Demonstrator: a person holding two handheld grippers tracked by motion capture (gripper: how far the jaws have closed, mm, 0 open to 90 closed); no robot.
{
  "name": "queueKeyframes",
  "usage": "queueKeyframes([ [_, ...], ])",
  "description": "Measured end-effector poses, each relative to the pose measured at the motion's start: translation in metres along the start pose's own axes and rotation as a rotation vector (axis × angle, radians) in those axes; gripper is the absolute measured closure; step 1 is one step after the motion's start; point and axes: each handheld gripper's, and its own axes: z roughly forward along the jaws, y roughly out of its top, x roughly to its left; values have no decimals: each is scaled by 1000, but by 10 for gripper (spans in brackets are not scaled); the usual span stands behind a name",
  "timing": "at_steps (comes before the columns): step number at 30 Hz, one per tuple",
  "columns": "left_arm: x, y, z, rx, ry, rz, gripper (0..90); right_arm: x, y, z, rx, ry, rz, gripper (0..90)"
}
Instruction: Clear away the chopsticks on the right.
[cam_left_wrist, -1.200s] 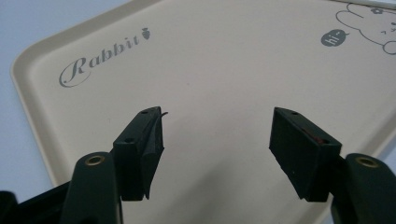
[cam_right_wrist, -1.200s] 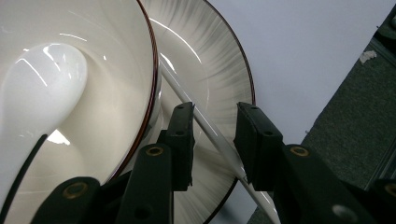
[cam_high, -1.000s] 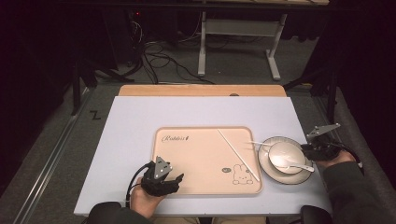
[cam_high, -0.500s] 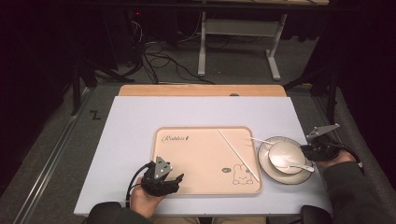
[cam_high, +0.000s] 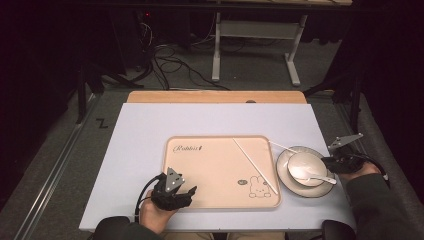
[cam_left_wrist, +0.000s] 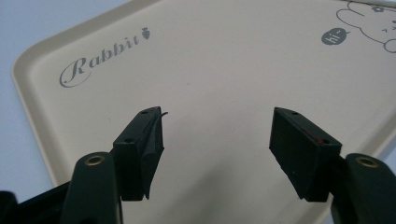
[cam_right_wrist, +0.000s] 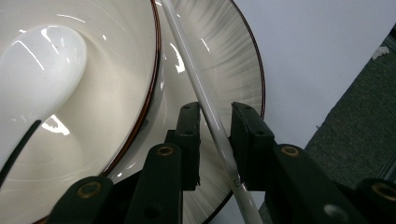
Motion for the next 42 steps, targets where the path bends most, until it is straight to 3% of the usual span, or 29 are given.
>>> queueKeyframes([
  [10, 0, 0, 0, -2, 0, 1, 356, 2, -2, 1, -4, 6, 7, 834],
  [26, 0, 0, 0, -4, -1, 2, 355, 3, -4, 0, -20, 18, 34, 848],
  [42, -2, -1, -2, -11, -12, -5, 355, 2, -10, -29, -111, -30, 74, 850],
])
